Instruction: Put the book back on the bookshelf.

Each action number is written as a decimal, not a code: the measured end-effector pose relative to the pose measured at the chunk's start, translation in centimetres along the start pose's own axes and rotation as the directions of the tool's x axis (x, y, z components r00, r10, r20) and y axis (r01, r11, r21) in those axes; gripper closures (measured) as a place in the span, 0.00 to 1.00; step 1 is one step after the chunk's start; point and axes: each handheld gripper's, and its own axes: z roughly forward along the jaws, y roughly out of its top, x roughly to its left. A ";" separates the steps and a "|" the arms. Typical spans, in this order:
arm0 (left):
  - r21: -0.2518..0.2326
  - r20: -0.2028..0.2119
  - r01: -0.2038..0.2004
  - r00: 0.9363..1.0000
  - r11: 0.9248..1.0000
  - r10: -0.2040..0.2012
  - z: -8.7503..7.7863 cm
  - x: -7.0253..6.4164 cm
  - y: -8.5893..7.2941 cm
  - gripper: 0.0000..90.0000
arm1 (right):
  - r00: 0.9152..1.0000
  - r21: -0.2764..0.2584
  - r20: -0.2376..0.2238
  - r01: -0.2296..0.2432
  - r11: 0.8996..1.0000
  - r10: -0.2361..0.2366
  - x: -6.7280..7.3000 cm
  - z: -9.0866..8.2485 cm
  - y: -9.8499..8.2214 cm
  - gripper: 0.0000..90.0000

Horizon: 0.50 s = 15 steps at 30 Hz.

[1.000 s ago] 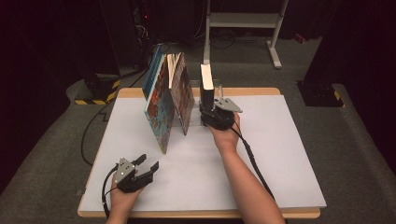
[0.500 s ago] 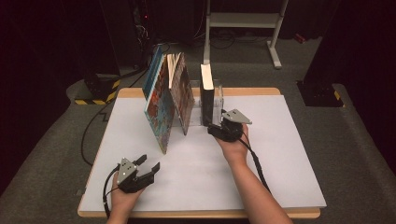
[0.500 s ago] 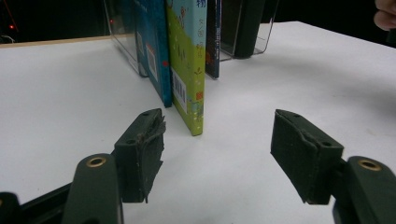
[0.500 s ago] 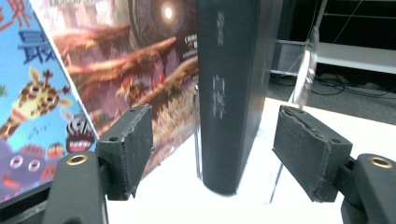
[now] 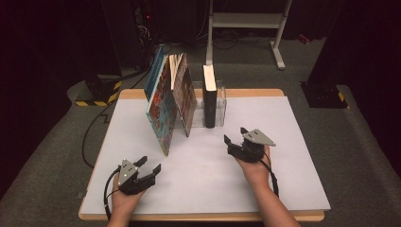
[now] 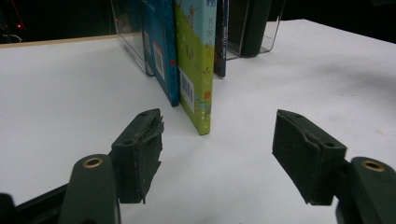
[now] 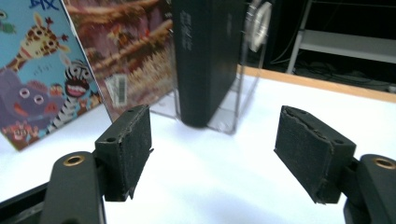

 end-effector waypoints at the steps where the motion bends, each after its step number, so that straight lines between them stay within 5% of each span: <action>1: 0.002 -0.002 -0.003 1.000 1.000 0.003 0.0 0.0 0.0 0.37 | 1.000 0.003 0.005 0.000 1.000 0.000 -0.3 -0.4 -0.3 0.30; 15: -0.020 -0.054 -0.015 0.998 1.000 0.014 -0.3 1.4 1.1 0.36 | 0.993 0.033 0.119 -0.021 0.999 0.017 -5.0 -6.9 -4.1 0.29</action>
